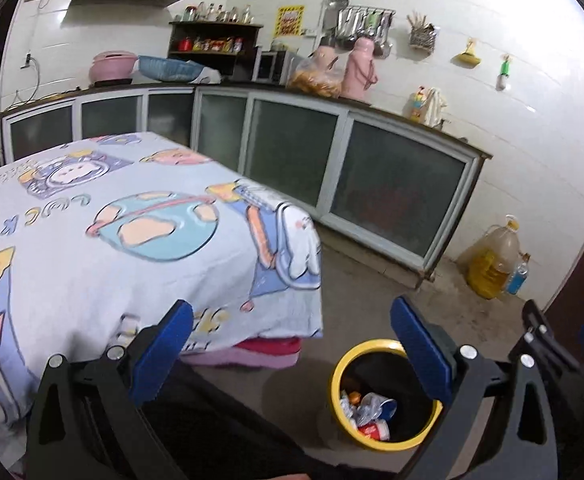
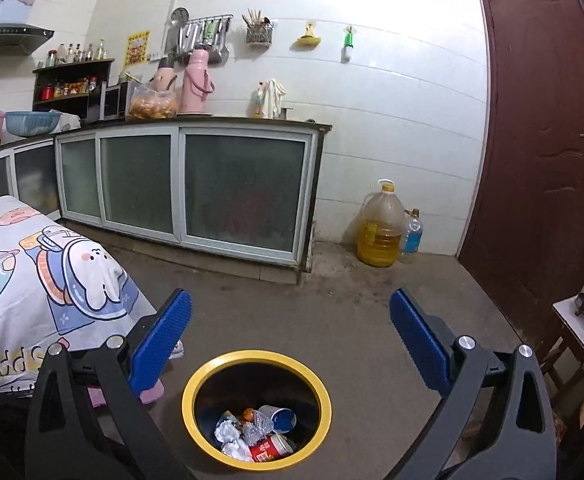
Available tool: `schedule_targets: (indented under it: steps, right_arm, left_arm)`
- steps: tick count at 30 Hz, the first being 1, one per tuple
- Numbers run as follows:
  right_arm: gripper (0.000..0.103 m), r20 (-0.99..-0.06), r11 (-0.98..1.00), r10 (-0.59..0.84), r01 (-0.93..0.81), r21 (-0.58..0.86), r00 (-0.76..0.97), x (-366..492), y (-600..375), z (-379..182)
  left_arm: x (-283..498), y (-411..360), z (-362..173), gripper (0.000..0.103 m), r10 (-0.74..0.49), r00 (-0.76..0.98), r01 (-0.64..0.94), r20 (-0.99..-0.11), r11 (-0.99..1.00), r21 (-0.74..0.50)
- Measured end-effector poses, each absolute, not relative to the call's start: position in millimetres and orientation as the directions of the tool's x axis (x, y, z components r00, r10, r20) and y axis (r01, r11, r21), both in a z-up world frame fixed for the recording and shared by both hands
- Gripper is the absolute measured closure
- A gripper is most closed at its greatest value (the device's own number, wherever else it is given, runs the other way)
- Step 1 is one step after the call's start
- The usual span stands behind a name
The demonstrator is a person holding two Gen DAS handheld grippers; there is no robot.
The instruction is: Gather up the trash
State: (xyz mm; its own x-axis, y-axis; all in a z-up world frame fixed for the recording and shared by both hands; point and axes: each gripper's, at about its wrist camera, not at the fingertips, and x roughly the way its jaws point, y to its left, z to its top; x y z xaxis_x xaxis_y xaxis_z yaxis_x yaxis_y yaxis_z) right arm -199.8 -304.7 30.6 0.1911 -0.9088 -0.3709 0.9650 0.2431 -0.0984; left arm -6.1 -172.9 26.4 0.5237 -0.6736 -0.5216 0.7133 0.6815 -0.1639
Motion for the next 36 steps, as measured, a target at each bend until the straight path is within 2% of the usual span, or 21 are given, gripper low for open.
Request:
schedule_targets:
  steps: [6,16,36]
  right_arm:
    - [0.008,-0.350,0.245,-0.917,0.963,-0.109,0.193,-198.9,-296.8,28.6]
    - [0.008,-0.336,0.242,-0.920,0.966,-0.090,0.199,-206.0,-293.2,30.0]
    - [0.008,-0.343,0.251,-0.916,0.964,-0.085,0.209,-203.4,-292.4,26.6]
  left_arm:
    - [-9.1,-160.9,26.9,0.008,-0.668,0.550,0.693,-0.501,0.700,-0.172]
    - [-33.3,-172.4,30.1,0.008,-0.670,0.563,0.741,-0.484,0.669,-0.064]
    - [-27.0,-171.2,23.3,0.008,-0.693,0.523,0.755,-0.496,0.646,-0.107]
